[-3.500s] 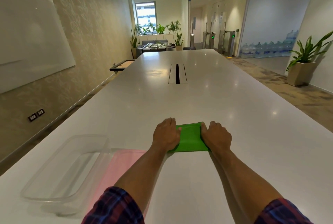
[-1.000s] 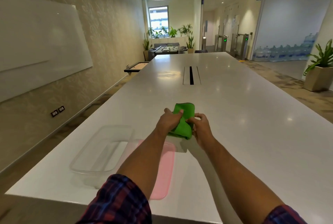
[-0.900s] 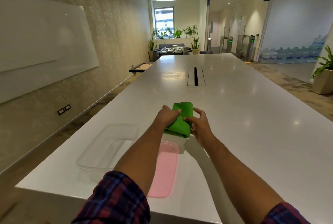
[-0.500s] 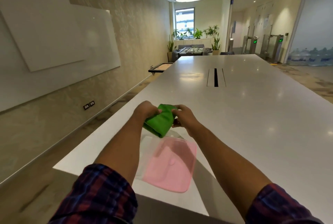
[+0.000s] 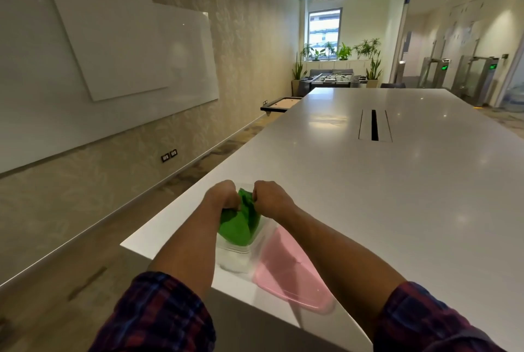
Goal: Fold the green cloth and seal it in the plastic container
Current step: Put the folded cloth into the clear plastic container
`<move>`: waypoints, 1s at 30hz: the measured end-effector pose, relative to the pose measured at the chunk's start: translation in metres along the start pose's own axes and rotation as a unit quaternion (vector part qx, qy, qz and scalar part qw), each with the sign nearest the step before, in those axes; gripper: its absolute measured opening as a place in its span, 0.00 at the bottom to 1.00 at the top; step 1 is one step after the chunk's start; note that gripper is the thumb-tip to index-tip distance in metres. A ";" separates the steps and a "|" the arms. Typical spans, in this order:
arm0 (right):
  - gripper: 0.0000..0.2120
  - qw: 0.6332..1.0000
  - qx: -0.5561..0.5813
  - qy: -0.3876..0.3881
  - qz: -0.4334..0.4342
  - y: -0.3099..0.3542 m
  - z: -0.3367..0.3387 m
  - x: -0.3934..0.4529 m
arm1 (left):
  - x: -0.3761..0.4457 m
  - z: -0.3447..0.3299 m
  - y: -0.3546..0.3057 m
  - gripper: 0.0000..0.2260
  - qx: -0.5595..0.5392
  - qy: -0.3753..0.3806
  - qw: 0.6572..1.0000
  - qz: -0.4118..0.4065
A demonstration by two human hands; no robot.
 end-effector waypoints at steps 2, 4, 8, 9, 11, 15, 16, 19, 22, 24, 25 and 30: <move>0.07 0.998 -0.062 0.014 0.013 0.005 -0.008 0.003 | 0.001 -0.007 -0.004 0.17 0.033 -0.004 0.999 -0.008; 0.08 0.994 -0.102 0.020 0.023 0.007 -0.014 0.007 | 0.002 -0.021 -0.006 0.17 0.061 0.021 0.998 -0.010; 0.09 0.986 -0.151 0.058 0.036 0.011 -0.031 0.009 | 0.006 -0.043 -0.009 0.16 0.087 0.033 0.996 -0.018; 0.09 0.983 -0.164 0.073 0.035 0.009 -0.036 0.010 | 0.007 -0.045 -0.010 0.16 0.089 0.025 0.996 -0.018; 0.07 0.975 -0.193 0.108 0.036 0.004 -0.048 0.010 | 0.009 -0.049 -0.013 0.17 0.098 0.023 0.995 -0.022; 0.08 0.965 -0.208 0.156 0.029 -0.007 -0.061 0.012 | 0.010 -0.053 -0.017 0.16 0.127 0.020 0.991 -0.026; 0.09 0.963 -0.213 0.165 0.029 -0.008 -0.063 0.012 | 0.011 -0.053 -0.017 0.16 0.128 0.003 0.991 -0.026; 0.08 0.958 -0.221 0.181 0.033 -0.008 -0.065 0.014 | 0.009 -0.049 -0.015 0.14 0.129 -0.050 0.990 -0.023; 0.06 0.970 -0.190 0.143 0.042 -0.002 -0.053 0.013 | 0.006 -0.040 -0.022 0.12 0.150 -0.083 0.984 -0.038; 0.06 0.991 -0.098 0.075 0.046 -0.001 -0.034 0.012 | 0.000 -0.025 -0.032 0.11 0.172 -0.126 0.975 -0.056; 0.08 0.998 -0.029 0.032 0.044 -0.004 -0.023 0.011 | -0.004 -0.016 -0.038 0.11 0.185 -0.156 0.968 -0.064; 0.11 0.969 0.107 -0.220 0.040 -0.045 0.045 -0.013 | -0.028 0.013 -0.081 0.14 0.109 -0.282 0.946 -0.115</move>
Point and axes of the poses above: each hand's wrist, its own x-axis towards the middle knuckle, its own z-axis out of the back of the hand, y = z × x, the point moved 10 cm from there along x, towards the middle knuckle, and after that the axes turned 1 degree about z, right-handed, at the moved point
